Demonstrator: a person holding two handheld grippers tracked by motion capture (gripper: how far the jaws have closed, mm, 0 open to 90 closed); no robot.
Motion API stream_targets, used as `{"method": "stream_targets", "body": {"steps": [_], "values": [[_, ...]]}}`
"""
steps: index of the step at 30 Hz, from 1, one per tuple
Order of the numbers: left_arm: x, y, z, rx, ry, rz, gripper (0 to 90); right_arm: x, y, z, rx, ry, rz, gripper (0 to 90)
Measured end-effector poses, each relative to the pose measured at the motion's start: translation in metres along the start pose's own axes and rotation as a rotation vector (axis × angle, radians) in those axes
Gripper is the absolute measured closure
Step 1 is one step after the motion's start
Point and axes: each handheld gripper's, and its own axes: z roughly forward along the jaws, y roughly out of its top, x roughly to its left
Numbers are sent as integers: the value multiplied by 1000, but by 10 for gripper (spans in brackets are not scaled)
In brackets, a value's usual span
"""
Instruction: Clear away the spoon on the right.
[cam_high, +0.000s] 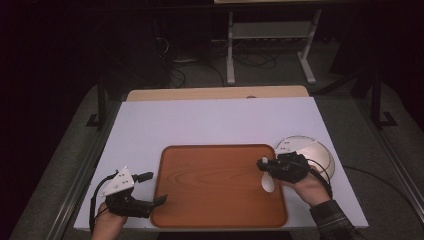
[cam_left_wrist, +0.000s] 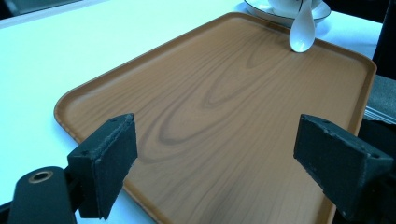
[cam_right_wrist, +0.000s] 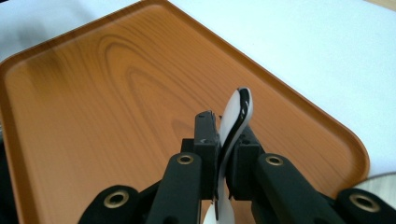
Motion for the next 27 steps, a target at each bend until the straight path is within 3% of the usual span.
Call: {"method": "stream_targets", "body": {"steps": [16, 27], "values": [[-1, 0, 1, 5, -1, 3, 131, 3, 4, 30, 53, 38, -33, 833], [-1, 0, 1, 6, -2, 1, 131, 8, 1, 61, 166, 63, -76, 831]]}}
